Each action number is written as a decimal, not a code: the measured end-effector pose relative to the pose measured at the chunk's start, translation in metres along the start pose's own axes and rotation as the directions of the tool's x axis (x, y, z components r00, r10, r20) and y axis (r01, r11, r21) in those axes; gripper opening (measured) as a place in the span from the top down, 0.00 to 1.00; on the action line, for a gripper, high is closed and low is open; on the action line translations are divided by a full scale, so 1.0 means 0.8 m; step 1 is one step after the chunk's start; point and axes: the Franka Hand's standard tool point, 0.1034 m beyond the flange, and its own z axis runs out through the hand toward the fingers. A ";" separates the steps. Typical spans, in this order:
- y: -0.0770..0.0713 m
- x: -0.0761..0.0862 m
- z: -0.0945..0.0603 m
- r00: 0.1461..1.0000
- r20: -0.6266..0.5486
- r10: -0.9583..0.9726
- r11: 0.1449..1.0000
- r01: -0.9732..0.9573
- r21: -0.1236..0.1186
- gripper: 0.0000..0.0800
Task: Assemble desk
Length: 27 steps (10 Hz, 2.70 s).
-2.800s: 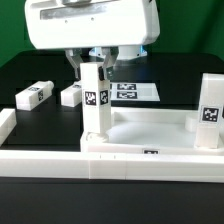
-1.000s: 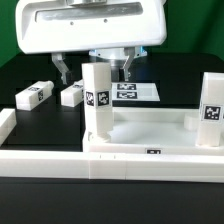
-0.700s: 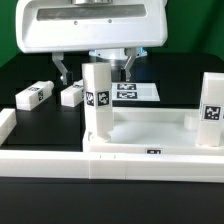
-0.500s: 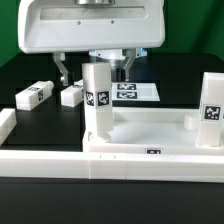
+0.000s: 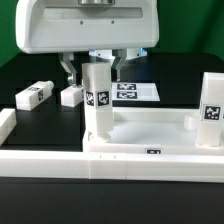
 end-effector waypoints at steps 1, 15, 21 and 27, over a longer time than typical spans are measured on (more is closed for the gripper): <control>0.000 0.000 0.000 1.000 0.000 0.000 1.000 0.000 0.000 0.64; -0.004 0.007 0.003 0.580 0.042 0.813 0.579 -0.814 0.034 0.64; 0.001 0.010 0.006 0.003 0.077 0.997 0.001 -1.000 0.031 0.64; -0.006 0.015 0.006 0.057 0.072 0.996 0.055 -0.998 0.031 0.37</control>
Offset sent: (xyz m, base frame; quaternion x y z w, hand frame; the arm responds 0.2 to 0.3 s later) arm 0.0000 0.0000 0.0000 0.0000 0.0000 0.0000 1.0000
